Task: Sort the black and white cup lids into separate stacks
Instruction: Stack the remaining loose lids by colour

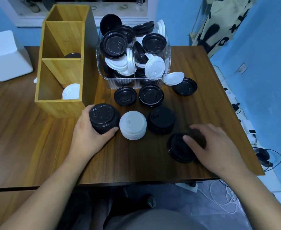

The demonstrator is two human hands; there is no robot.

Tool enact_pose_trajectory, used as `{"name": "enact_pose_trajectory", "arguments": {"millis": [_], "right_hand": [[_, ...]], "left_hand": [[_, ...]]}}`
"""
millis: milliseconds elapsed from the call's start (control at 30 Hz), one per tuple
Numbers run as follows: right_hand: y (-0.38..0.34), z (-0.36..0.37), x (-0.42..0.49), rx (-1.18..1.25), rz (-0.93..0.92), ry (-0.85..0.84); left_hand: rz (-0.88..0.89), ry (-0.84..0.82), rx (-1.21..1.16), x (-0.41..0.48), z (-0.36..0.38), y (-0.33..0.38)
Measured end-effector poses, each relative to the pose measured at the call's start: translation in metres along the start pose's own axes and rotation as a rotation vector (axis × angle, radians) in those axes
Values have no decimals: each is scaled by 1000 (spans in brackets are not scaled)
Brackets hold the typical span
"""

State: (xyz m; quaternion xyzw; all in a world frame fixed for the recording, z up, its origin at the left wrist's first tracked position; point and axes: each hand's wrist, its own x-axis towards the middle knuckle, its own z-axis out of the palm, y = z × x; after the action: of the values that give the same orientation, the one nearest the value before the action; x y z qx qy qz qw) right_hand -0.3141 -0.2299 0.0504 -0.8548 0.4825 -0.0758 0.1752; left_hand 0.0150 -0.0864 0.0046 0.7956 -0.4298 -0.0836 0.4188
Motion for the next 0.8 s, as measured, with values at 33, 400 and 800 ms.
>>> {"name": "enact_pose_trajectory", "arguments": {"millis": [33, 400, 800], "right_hand": [[-3, 2, -5, -48, 12, 3], [-8, 14, -17, 112, -243, -164], [-46, -9, 56, 114, -311, -14]], "left_hand": [[-1, -1, 4, 0, 0, 0], [6, -8, 3, 0, -2, 4], [2, -13, 8, -1, -3, 6]]}}
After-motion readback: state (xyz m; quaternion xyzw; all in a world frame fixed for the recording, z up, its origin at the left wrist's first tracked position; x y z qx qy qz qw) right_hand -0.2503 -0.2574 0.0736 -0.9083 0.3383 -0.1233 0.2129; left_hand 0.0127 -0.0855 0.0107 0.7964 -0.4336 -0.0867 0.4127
